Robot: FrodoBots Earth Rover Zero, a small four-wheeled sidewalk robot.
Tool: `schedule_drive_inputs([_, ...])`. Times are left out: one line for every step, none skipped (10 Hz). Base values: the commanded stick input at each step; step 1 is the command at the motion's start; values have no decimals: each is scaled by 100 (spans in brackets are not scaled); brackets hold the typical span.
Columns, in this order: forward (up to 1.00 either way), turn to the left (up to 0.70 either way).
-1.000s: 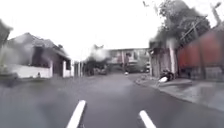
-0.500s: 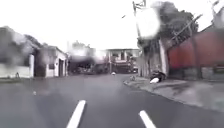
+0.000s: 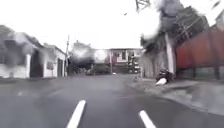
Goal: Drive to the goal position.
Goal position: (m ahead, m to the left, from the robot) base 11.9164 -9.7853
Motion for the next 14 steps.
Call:
schedule_drive_inputs([100, 3])
schedule_drive_inputs([100, 6])
schedule_drive_inputs([100, 2])
schedule_drive_inputs([100, 1])
schedule_drive_inputs([100, -26])
schedule_drive_inputs([100, -31])
schedule_drive_inputs([100, -39])
schedule_drive_inputs([100, -40])
schedule_drive_inputs([100, -38])
schedule_drive_inputs([100, -19])
schedule_drive_inputs([100, 5])
schedule_drive_inputs([100, 19])
schedule_drive_inputs([100, 16])
schedule_drive_inputs([100, 17])
